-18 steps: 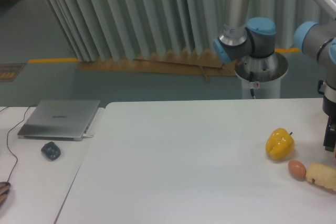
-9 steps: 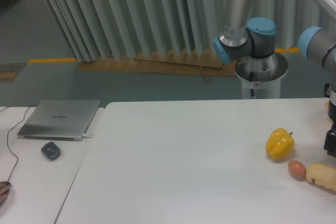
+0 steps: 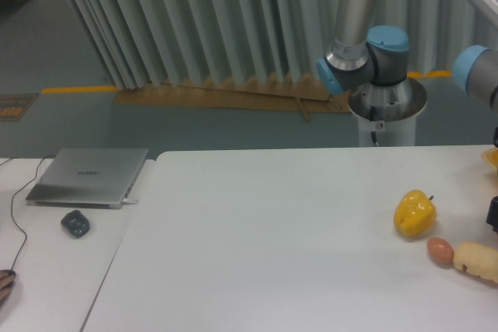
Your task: Place the red peppers in a basket
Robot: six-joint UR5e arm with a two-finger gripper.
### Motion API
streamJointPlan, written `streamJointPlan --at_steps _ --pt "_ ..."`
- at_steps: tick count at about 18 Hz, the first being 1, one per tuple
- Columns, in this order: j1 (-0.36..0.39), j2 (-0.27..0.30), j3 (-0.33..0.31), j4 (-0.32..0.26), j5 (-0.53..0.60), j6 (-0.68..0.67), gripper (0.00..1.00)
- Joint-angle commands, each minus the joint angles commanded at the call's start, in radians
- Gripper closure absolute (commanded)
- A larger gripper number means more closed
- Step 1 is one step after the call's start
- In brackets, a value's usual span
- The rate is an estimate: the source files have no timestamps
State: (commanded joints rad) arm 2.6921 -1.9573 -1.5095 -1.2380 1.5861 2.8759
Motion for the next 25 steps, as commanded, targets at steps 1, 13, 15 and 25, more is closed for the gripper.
streamJointPlan --at_steps 1,13,15,25 --pt "-0.002 -0.008 0.000 0.008 0.002 0.026 0.00" --pt "0.005 -0.025 -0.006 0.020 -0.002 0.048 0.00" --pt "0.006 -0.029 -0.011 0.020 -0.002 0.095 0.00" --pt "0.032 -0.045 -0.018 0.023 -0.002 0.144 0.00"
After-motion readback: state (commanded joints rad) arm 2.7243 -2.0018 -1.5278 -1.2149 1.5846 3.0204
